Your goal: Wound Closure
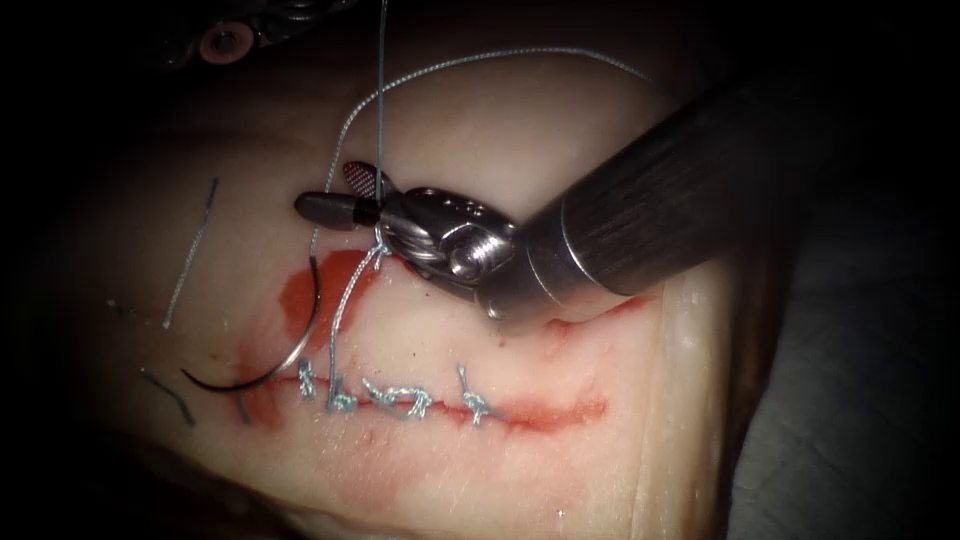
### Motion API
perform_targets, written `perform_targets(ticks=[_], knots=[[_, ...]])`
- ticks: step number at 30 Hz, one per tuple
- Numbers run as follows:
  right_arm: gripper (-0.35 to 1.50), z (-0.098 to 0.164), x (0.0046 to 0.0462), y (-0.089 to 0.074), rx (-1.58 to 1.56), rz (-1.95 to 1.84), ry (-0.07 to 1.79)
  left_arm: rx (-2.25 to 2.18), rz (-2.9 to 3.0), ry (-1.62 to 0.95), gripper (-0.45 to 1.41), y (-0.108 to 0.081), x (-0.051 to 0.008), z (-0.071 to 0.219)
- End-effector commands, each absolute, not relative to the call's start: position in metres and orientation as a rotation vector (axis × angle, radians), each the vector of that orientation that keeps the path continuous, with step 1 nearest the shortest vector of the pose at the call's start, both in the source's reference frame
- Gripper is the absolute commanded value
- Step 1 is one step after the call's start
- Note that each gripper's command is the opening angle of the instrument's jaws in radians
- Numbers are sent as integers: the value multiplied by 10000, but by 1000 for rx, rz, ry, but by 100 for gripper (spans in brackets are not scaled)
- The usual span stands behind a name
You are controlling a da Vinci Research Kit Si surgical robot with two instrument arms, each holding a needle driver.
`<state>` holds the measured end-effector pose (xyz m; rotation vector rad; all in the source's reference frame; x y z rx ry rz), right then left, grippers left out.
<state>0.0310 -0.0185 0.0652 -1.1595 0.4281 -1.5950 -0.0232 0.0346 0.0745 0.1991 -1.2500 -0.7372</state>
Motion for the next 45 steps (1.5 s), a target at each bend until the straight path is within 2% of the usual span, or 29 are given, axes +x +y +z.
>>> perform_targets(ticks=[1, 3, 4, 5, 7, 8, 22, 23, 24, 25, 26, 30, 36, 38, 40, 41, 42, 44, 45], knots=[[89, 655, 320, -185, -1159, -1586, 431, 196, -736, -1251, -45, 351, -237, 750], [52, 656, 321, -187, -1132, -1522, 469, 195, -735, -1251, -45, 350, -237, 750], [26, 657, 321, -188, -1123, -1498, 486, 195, -735, -1252, -45, 350, -238, 750], [7, 657, 321, -189, -1119, -1489, 492, 195, -734, -1252, -45, 349, -238, 751], [-16, 659, 321, -191, -1119, -1487, 498, 195, -733, -1252, -45, 349, -238, 751], [-35, 659, 322, -191, -1117, -1483, 500, 195, -732, -1253, -45, 349, -239, 751], [-35, 659, 322, -190, -1091, -1426, 578, 200, -727, -1257, -45, 347, -240, 750], [-10, 659, 323, -189, -1108, -1463, 546, 200, -727, -1257, -45, 347, -241, 750], [39, 659, 324, -189, -1120, -1489, 513, 200, -727, -1257, -45, 347, -241, 750], [71, 659, 324, -189, -1128, -1509, 479, 201, -726, -1258, -45, 347, -241, 750], [91, 659, 325, -190, -1130, -1516, 460, 201, -726, -1258, -45, 347, -241, 750], [101, 660, 329, -193, -1133, -1522, 451, 201, -725, -1258, -45, 347, -241, 750], [98, 661, 333, -191, -1131, -1518, 444, 202, -724, -1259, -45, 346, -243, 749], [89, 661, 333, -190, -1130, -1518, 444, 202, -724, -1260, -45, 346, -243, 749], [66, 662, 332, -189, -1130, -1517, 444, 202, -724, -1260, -45, 346, -243, 749], [37, 662, 332, -188, -1114, -1480, 464, 202, -723, -1260, -45, 346, -244, 749], [-1, 662, 332, -188, -1101, -1449, 480, 202, -723, -1260, -45, 345, -244, 749], [-10, 663, 332, -187, -1098, -1443, 482, 201, -723, -1260, -45, 345, -244, 749], [-33, 663, 331, -186, -1094, -1432, 488, 201, -722, -1260, -45, 345, -244, 750]])
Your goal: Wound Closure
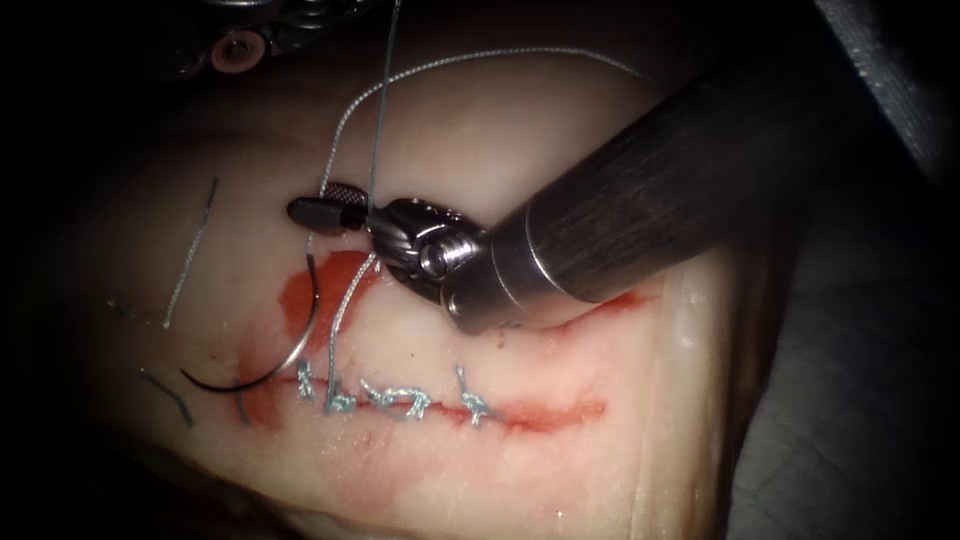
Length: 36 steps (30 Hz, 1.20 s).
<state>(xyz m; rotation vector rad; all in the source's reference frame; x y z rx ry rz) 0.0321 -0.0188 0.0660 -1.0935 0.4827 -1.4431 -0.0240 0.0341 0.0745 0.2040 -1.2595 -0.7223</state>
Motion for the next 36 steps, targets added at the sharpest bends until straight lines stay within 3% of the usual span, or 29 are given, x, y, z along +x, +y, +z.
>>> perform_targets(ticks=[1, 18, 20, 22, 29, 36], knots=[[-35, 663, 331, -186, -1090, -1422, 494, 201, -722, -1260, -45, 345, -244, 750], [-35, 660, 321, -185, -1085, -1395, 536, 202, -721, -1261, -45, 344, -244, 750], [61, 660, 323, -186, -1109, -1450, 495, 202, -721, -1261, -45, 344, -244, 749], [101, 660, 323, -187, -1121, -1480, 453, 203, -721, -1261, -45, 344, -245, 749], [120, 660, 328, -189, -1130, -1507, 401, 203, -722, -1261, -45, 344, -246, 747], [127, 657, 328, -189, -1156, -1577, 359, 205, -722, -1262, -45, 344, -245, 747]])
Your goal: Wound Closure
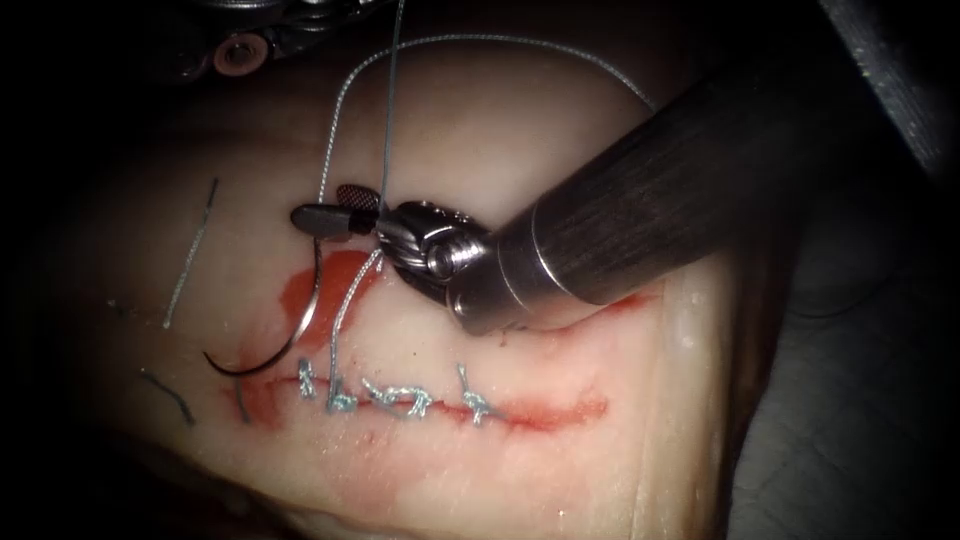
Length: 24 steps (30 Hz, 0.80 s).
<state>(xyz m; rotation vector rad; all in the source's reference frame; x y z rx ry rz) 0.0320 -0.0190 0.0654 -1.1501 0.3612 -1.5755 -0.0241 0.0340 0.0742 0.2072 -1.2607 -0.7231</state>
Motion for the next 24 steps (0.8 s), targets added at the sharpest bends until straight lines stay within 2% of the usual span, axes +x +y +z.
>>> perform_targets(ticks=[1, 12, 20, 24], knots=[[128, 656, 327, -189, -1158, -1582, 357, 205, -722, -1262, -45, 345, -245, 746], [121, 648, 327, -178, -1140, -1561, 347, 204, -722, -1261, -45, 344, -246, 746], [106, 648, 330, -177, -1141, -1557, 343, 201, -722, -1261, -45, 342, -248, 747], [106, 648, 333, -177, -1140, -1556, 340, 202, -723, -1261, -45, 342, -248, 746]])
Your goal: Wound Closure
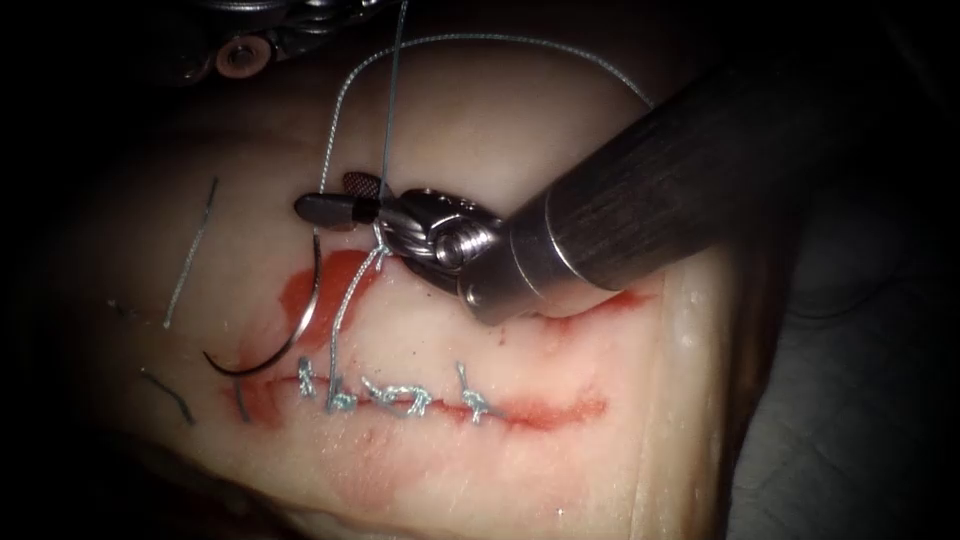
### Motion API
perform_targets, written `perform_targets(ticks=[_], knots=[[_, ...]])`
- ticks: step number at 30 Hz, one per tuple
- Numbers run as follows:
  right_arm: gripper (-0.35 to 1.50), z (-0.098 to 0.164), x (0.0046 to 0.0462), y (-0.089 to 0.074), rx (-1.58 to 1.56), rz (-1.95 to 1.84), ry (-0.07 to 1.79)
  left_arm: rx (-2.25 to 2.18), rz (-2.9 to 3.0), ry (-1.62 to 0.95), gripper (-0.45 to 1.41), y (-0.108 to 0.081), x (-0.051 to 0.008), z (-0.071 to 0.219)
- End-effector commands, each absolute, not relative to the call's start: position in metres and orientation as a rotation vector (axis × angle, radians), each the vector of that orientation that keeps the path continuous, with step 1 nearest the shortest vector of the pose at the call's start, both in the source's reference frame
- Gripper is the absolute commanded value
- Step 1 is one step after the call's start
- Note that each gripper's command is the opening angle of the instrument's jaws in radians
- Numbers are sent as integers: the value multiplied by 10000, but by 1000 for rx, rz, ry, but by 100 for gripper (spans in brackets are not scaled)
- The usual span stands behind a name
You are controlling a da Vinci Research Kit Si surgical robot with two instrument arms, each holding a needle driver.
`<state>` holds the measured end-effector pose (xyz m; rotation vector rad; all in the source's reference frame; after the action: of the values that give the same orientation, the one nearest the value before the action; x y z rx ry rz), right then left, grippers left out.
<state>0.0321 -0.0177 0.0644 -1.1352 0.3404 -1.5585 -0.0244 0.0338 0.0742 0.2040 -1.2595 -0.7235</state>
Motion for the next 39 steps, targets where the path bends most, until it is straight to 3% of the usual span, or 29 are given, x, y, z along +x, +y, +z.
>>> perform_targets(ticks=[1, 9, 12, 15, 17, 39], knots=[[105, 648, 333, -177, -1140, -1556, 340, 202, -723, -1261, -45, 342, -248, 746], [100, 650, 337, -177, -1139, -1554, 334, 202, -723, -1261, -45, 342, -248, 746], [90, 650, 338, -177, -1139, -1554, 333, 202, -723, -1261, -45, 342, -249, 746], [46, 650, 338, -177, -1120, -1501, 362, 202, -723, -1261, -45, 342, -249, 746], [-35, 650, 338, -177, -1101, -1449, 392, 202, -723, -1261, -45, 342, -249, 746], [-35, 649, 324, -179, -1110, -1457, 464, 210, -725, -1264, -45, 343, -247, 746]])
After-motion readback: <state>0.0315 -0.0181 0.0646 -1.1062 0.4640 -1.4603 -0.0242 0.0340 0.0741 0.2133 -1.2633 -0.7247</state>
